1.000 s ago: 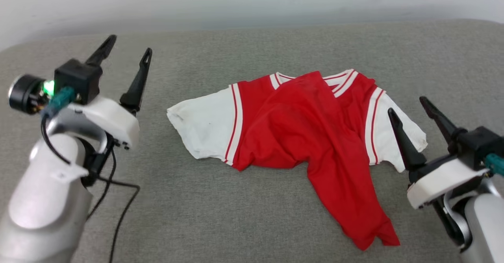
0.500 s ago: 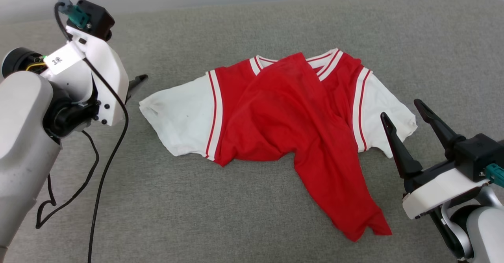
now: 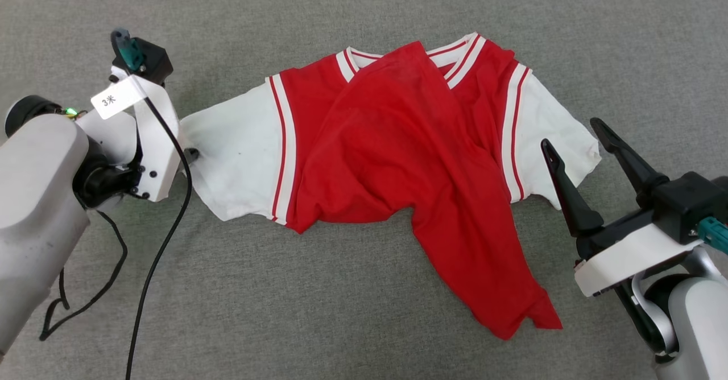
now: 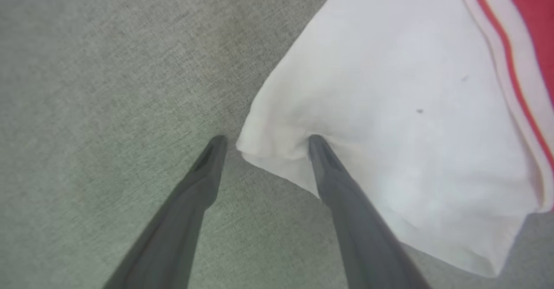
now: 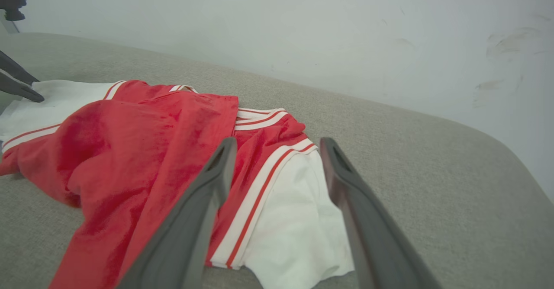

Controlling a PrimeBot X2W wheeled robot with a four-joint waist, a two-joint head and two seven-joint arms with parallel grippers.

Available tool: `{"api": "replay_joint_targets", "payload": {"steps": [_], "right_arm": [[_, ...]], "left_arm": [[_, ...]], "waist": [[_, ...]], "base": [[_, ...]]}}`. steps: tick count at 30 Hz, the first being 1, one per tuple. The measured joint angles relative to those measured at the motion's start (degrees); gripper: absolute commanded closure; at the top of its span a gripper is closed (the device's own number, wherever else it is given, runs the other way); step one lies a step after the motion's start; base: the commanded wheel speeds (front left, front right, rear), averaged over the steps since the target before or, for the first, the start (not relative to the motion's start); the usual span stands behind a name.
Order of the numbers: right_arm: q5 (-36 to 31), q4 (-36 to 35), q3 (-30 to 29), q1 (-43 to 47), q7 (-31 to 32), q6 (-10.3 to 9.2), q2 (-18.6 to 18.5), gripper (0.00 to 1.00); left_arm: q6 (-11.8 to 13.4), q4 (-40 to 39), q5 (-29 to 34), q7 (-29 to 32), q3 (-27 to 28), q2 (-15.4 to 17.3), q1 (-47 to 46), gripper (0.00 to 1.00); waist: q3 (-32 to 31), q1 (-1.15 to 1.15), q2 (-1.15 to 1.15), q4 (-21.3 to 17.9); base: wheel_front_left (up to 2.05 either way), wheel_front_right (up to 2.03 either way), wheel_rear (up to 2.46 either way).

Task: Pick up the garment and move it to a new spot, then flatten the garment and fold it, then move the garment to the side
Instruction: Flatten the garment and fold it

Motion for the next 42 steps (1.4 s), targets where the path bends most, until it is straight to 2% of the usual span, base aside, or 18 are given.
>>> {"api": "replay_joint_targets", "payload": {"steps": [3,4,5,11,16,17,22,23,25,32,37,42], "right_arm": [[0.0,0.6,0.0,-0.4,-0.1,0.00,0.0,0.00],[0.2,0.8,0.0,-0.5,-0.2,0.00,0.0,0.00],[0.5,1.0,0.0,-0.7,-0.2,0.00,0.0,0.00],[1.3,1.7,-1.6,-1.2,-0.5,0.00,-0.8,0.00],[1.5,1.0,-3.5,-1.5,0.9,0.00,-3.0,0.00],[1.6,0.4,-4.7,-2.2,2.1,0.00,-4.5,0.00],[3.4,-1.1,-5.9,-4.1,6.4,0.00,-8.1,0.00],[4.1,-1.2,-5.9,-4.8,8.1,0.00,-9.2,0.00],[6.8,-1.0,-4.3,-6.9,14.2,0.00,-13.7,0.00],[17.2,2.1,4.5,-13.7,32.0,0.00,-23.5,0.00],[23.0,7.5,10.4,-20.7,43.8,0.00,-26.9,0.00],[24.7,14.7,14.3,-26.8,49.4,0.00,-27.1,0.00]], "left_arm": [[0.0,0.5,-1.1,-0.3,-2.3,0.1,-0.5,0.00],[0.1,0.3,-1.2,-0.6,-3.3,0.2,-0.7,0.67],[0.1,0.3,-1.3,-1.6,-4.0,0.3,-0.8,1.00],[0.0,0.3,0.0,-12.5,-6.9,1.5,-0.5,1.00],[0.0,1.0,-0.2,-18.4,-6.9,3.0,-0.5,1.00],[0.0,1.0,0.3,-20.8,-7.0,3.8,-0.5,1.00],[0.0,0.9,0.0,-23.9,-6.6,5.4,-0.3,1.00],[0.0,0.9,0.4,-24.3,-6.6,5.9,-0.3,1.00],[0.0,0.7,0.8,-25.7,-6.3,7.1,-0.2,1.00],[1.0,-1.5,1.2,-28.0,-6.0,6.8,-0.1,1.00],[1.5,-3.7,2.4,-29.3,-6.2,5.6,-0.6,1.00],[2.0,-5.9,3.6,-30.4,-6.1,4.9,-2.4,1.00]], "waist": [[0.2,-0.01,0.00,0.0],[0.2,0.00,0.00,0.0],[0.0,-0.01,0.00,0.1],[-1.6,0.00,0.00,0.8],[-3.3,-0.01,0.00,1.9],[-4.1,0.00,0.00,2.5],[-5.5,0.00,0.00,4.2],[-5.7,-0.01,0.00,4.6],[-6.3,-0.01,0.00,5.9],[-6.1,0.00,0.00,8.2],[-4.8,0.00,0.00,9.8],[-2.6,0.00,0.00,11.5]], "base": [[0.00,0.00,0.00],[0.00,0.00,0.00],[0.00,0.00,0.00],[0.00,0.00,0.00],[0.00,0.00,0.00],[0.00,0.00,0.00],[0.00,0.00,0.00],[0.00,0.00,0.00],[0.00,0.00,0.00],[0.00,0.00,0.00],[0.00,0.00,0.00],[0.00,0.00,0.00]]}}
